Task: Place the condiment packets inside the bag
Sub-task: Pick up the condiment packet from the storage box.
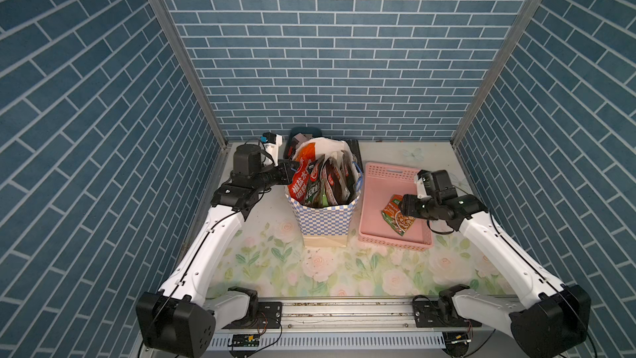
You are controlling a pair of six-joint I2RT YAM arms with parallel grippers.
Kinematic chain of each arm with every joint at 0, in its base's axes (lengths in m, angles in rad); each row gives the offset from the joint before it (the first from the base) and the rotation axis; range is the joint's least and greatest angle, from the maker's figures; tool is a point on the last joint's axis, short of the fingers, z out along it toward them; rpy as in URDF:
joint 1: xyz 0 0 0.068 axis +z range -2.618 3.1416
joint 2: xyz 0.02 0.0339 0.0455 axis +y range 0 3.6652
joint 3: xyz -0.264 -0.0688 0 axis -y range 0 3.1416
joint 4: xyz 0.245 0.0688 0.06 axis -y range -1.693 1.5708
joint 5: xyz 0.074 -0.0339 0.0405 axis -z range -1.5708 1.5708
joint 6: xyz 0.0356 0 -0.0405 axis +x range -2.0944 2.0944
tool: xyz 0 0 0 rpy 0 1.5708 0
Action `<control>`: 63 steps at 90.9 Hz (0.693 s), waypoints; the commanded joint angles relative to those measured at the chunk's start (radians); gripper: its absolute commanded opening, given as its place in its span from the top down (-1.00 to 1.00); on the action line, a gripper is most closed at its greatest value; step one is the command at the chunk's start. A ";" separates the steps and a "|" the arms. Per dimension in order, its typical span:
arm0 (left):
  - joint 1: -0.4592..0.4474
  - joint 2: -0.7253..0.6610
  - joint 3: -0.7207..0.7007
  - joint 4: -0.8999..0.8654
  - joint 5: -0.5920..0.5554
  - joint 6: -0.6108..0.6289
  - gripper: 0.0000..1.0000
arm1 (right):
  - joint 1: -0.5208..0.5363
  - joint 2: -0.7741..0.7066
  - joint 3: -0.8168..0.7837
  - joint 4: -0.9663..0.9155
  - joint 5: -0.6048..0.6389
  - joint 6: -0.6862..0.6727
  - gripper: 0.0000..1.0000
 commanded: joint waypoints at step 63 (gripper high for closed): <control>-0.005 -0.005 0.006 -0.028 -0.011 0.021 0.97 | 0.249 0.504 0.112 0.239 0.312 -0.141 -0.07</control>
